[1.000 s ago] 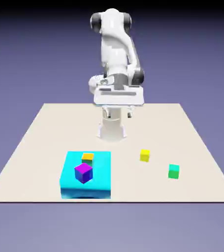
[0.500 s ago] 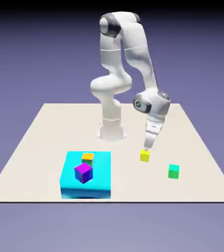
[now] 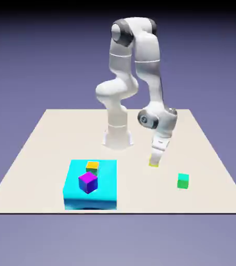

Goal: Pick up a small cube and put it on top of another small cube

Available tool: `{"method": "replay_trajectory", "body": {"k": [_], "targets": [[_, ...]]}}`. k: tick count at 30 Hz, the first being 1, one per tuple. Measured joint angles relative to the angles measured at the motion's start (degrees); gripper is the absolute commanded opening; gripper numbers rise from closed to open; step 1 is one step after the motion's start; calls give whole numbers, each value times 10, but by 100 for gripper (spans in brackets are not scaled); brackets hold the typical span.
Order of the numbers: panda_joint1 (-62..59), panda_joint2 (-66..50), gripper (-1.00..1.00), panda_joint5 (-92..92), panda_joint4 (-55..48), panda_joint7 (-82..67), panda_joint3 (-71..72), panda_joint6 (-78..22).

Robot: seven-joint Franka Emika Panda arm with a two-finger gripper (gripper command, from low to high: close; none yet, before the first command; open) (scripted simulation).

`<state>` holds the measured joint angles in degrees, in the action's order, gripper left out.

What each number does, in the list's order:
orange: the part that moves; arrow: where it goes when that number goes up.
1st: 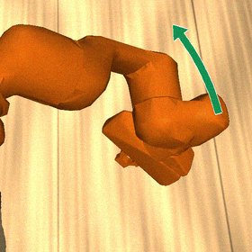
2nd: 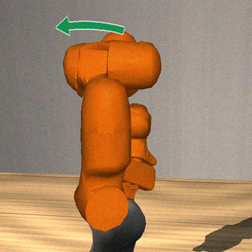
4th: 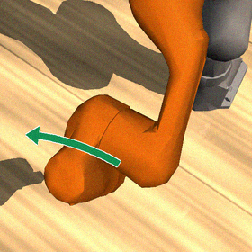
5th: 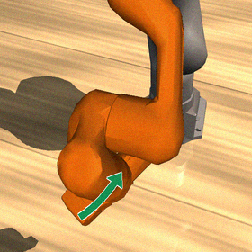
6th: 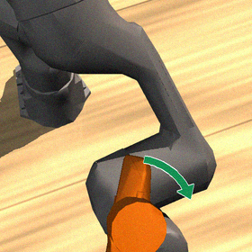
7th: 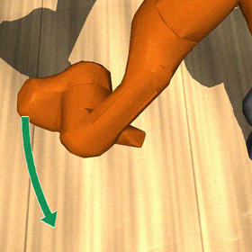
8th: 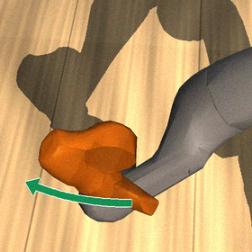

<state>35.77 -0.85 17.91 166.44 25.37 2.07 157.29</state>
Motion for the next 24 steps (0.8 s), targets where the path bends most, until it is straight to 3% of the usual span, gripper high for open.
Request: {"method": "replay_trajectory", "body": {"k": [4, 18, 20, 24], "targets": [[-16, 45, -100, -38, 6, -29, 29, -38], [117, -85, -100, -28, -284, -345, -77, -156], [121, -88, -100, -27, -291, -352, -79, -158], [118, -171, -100, -10, -290, -337, -90, -73]]}}
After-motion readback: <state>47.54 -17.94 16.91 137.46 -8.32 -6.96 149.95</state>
